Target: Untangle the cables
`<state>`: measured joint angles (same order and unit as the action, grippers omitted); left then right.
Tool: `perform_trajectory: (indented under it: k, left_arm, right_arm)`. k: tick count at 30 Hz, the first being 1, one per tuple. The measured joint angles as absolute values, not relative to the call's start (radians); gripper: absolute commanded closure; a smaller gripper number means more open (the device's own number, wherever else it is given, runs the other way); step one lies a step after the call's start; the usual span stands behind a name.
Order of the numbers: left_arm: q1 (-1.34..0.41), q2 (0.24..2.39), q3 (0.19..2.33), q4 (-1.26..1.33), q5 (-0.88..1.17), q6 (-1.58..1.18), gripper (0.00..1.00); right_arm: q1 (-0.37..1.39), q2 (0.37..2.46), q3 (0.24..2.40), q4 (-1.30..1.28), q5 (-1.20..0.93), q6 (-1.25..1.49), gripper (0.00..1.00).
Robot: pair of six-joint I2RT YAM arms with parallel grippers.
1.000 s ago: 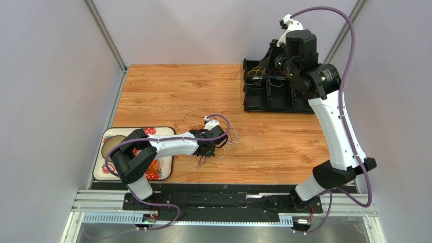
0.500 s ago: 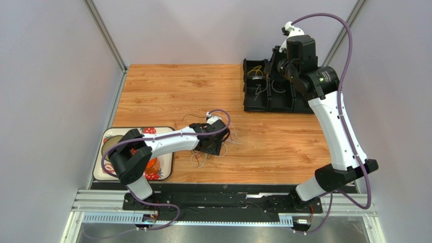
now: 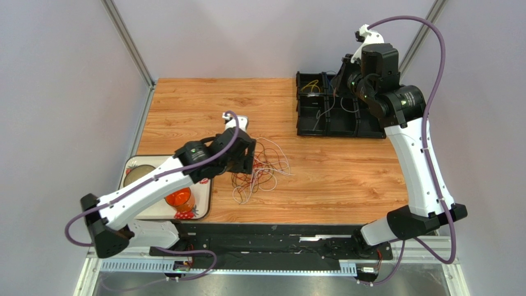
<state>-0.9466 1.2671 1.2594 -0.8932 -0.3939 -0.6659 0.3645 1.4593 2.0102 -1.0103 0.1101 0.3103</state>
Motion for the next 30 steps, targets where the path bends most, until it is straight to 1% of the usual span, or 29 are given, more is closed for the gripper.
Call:
perform_trajectory:
  k: [10, 15, 19, 24, 30]
  left_arm:
    - [-0.934, 0.929, 1.187, -1.103, -0.479, -0.639, 0.25]
    - [-0.933, 0.817, 1.105, -1.103, -0.523, -0.599, 0.25]
    - [-0.933, 0.762, 1.051, -1.098, -0.542, -0.567, 0.25]
    - [-0.933, 0.717, 1.036, -1.066, -0.554, -0.539, 0.25]
    - [-0.933, 0.672, 1.027, -1.048, -0.557, -0.523, 0.26]
  right_arm:
    - [0.292, 1.499, 2.001, -0.959, 0.165, 0.287, 1.0]
    - [0.244, 1.565, 2.001, -0.899, 0.213, 0.269, 1.0]
    - [0.216, 1.622, 2.007, -0.844, 0.271, 0.247, 1.0]
    - [0.187, 1.73, 2.076, -0.783, 0.358, 0.209, 1.0]
    - [0.154, 1.799, 2.109, -0.68, 0.456, 0.159, 1.0]
